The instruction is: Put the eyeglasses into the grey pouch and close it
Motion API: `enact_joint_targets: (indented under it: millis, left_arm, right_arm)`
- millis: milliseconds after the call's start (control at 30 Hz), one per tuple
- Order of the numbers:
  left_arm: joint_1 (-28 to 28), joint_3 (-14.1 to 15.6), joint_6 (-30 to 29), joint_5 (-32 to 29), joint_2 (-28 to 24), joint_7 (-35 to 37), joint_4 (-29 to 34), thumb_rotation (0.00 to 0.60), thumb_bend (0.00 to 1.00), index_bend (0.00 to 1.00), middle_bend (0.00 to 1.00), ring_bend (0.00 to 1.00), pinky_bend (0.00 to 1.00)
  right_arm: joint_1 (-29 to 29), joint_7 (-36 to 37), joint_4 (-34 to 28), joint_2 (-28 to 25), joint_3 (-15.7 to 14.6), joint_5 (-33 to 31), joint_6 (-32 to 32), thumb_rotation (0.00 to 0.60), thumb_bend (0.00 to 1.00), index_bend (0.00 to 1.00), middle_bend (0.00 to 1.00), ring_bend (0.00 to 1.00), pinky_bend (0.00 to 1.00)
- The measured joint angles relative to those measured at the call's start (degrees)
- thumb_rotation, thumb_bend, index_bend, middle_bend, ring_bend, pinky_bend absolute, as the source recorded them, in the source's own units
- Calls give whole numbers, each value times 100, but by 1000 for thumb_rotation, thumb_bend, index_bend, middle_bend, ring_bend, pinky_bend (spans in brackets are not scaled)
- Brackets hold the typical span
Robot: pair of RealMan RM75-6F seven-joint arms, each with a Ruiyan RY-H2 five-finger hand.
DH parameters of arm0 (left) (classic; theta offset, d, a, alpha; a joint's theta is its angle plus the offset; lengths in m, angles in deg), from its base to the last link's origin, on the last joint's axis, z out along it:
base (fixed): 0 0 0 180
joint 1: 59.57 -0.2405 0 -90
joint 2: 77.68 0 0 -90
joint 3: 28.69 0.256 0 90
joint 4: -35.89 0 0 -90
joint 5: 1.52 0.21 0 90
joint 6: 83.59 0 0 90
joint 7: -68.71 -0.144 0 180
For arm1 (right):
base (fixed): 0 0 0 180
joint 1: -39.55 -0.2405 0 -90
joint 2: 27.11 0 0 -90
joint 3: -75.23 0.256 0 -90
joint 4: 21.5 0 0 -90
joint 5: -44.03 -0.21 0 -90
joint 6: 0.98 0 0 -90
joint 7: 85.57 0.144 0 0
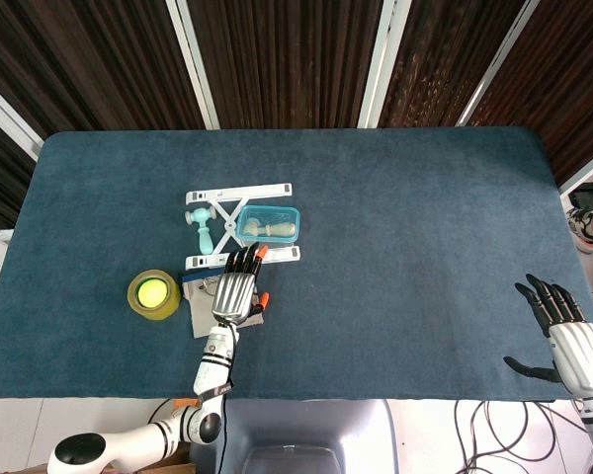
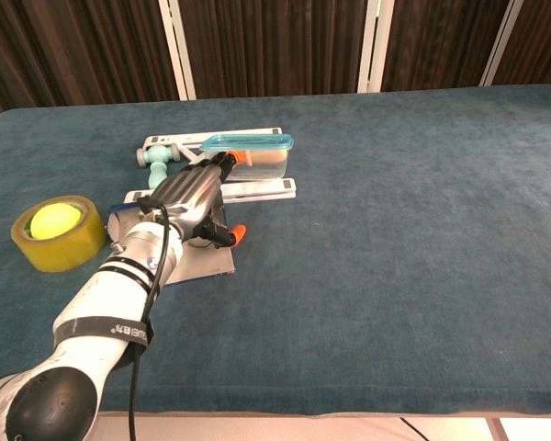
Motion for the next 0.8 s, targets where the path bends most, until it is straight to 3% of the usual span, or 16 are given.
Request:
enact_joint_targets:
  millis: [800]
  left_arm:
    - [-10,-51,-23,-97,-84,-131,-427,600,324,0,0,0,16]
  right_arm:
    - [6,-4,-7,-10,-10,20,-9,600,173,0,0,0,54]
